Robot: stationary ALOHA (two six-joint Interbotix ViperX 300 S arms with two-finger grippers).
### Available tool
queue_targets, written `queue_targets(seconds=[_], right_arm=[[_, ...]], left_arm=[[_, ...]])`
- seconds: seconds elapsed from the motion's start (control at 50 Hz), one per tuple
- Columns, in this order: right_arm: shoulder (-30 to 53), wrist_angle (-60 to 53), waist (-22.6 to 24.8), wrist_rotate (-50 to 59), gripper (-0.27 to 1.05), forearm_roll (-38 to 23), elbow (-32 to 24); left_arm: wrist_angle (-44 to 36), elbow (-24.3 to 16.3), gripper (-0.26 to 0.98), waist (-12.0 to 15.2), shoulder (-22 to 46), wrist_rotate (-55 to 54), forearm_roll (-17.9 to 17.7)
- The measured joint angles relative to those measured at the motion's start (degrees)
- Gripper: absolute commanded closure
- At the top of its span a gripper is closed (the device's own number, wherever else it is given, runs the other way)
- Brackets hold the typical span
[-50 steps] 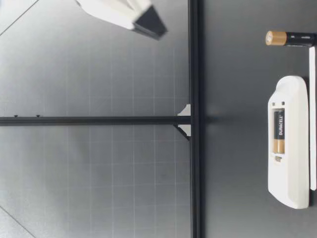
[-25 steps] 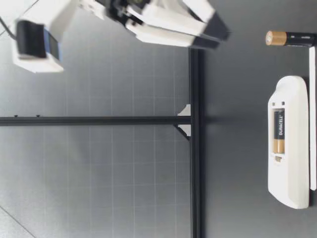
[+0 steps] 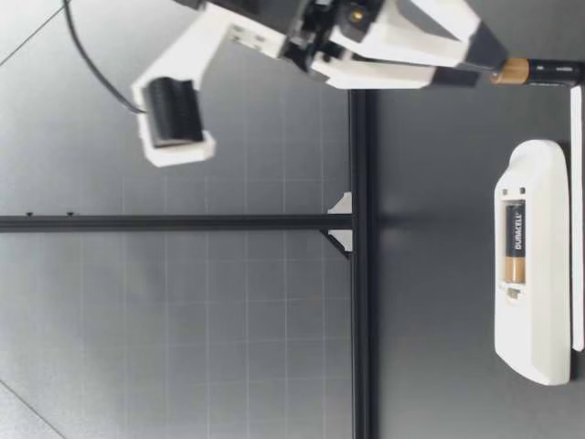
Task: Place the battery into the slot of the remote controller.
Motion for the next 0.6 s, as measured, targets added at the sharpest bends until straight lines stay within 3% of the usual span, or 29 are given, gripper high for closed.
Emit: queue_targets(seconds=[0.34,0.6], right_arm=[[2.5,0.0,0.0,-0.1,0.35,-0.3,-0.9],[2.7,0.1,0.0,-0.1,0.46,-0.5,-1.0]], left_arm=[[0.0,0.0,0.86,-0.1,0.0,0.0,0.0],[0.0,0.0,0.86,0.0,0.0,0.0,0.0]])
